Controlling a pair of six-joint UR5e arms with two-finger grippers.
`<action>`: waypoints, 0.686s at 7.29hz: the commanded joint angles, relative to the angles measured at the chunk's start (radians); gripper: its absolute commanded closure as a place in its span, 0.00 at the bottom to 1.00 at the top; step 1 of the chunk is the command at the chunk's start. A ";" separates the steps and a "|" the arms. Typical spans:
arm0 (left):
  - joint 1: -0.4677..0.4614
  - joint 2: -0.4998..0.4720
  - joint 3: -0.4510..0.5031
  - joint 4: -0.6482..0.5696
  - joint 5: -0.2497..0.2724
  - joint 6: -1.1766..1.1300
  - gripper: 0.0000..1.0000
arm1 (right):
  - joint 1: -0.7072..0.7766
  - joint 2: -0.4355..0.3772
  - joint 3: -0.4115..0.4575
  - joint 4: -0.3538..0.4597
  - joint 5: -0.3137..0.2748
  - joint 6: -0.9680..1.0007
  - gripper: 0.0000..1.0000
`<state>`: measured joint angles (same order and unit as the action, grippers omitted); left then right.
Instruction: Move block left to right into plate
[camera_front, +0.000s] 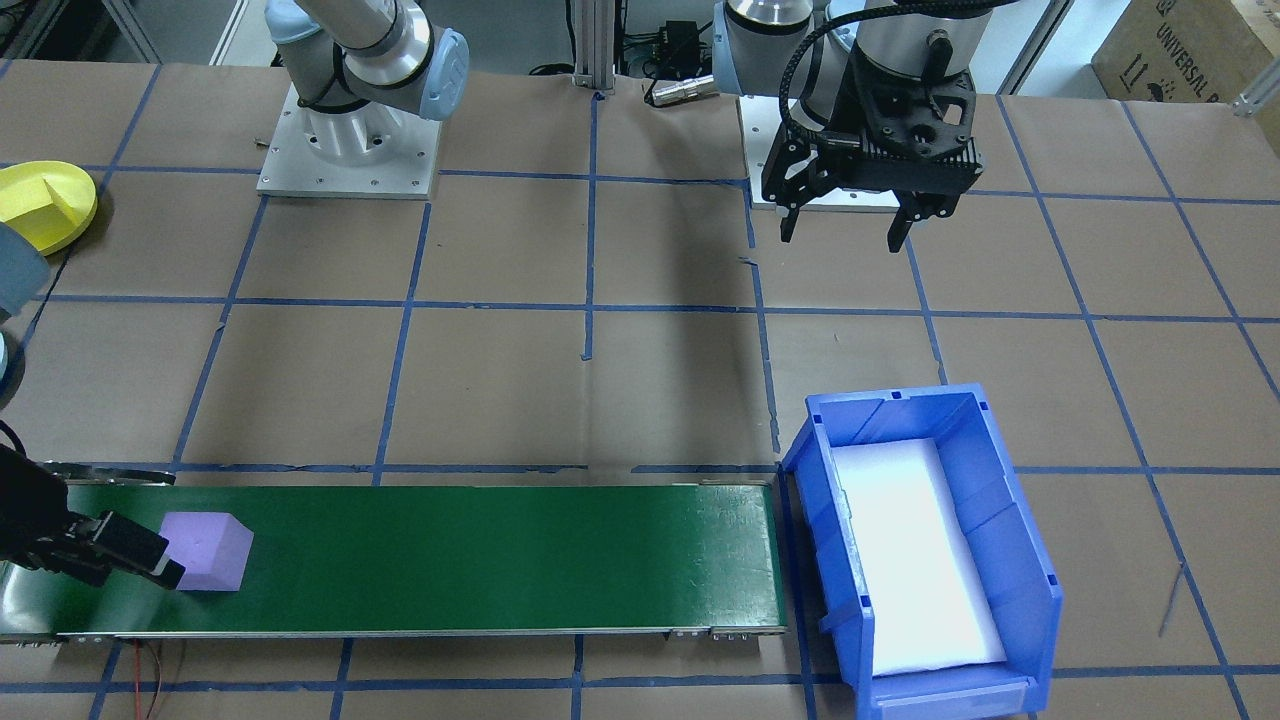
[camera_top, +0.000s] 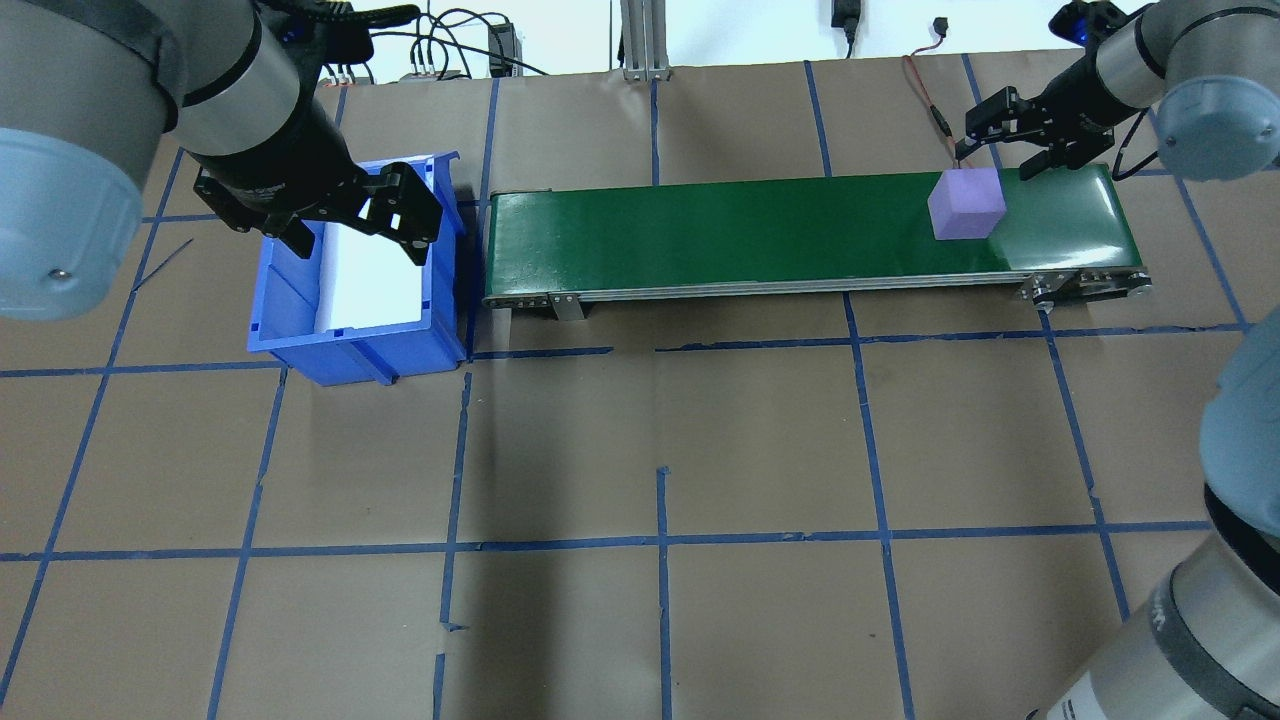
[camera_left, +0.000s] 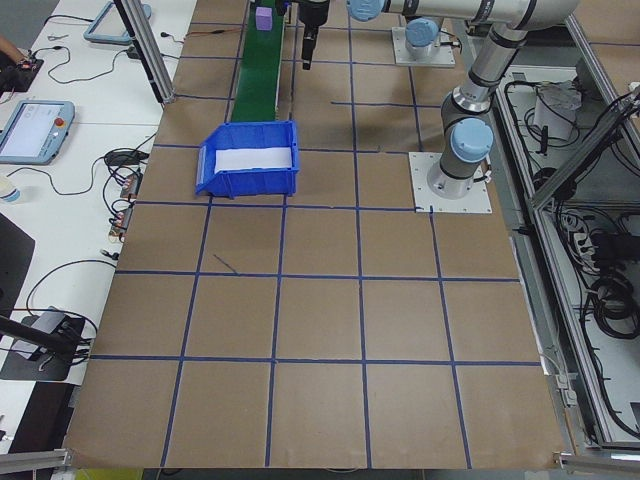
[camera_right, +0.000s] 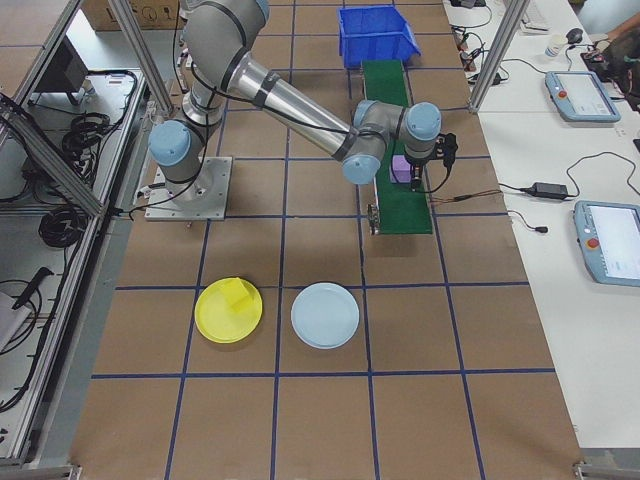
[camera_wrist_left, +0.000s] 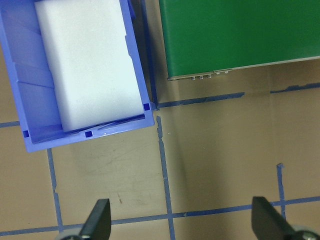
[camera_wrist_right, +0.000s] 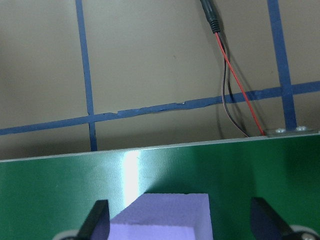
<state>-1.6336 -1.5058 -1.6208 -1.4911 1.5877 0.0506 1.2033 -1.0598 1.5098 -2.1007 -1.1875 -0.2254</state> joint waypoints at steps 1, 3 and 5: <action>0.000 -0.001 0.001 0.000 0.000 0.000 0.00 | 0.001 0.008 0.012 -0.007 -0.014 -0.018 0.00; 0.000 -0.001 0.001 0.000 -0.002 0.000 0.00 | 0.001 0.006 0.020 -0.001 -0.090 -0.046 0.03; -0.002 -0.001 -0.002 0.000 -0.002 0.000 0.00 | -0.001 0.003 0.026 0.004 -0.253 -0.086 0.55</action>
<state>-1.6341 -1.5064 -1.6213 -1.4910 1.5862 0.0506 1.2037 -1.0549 1.5308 -2.1006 -1.3403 -0.2859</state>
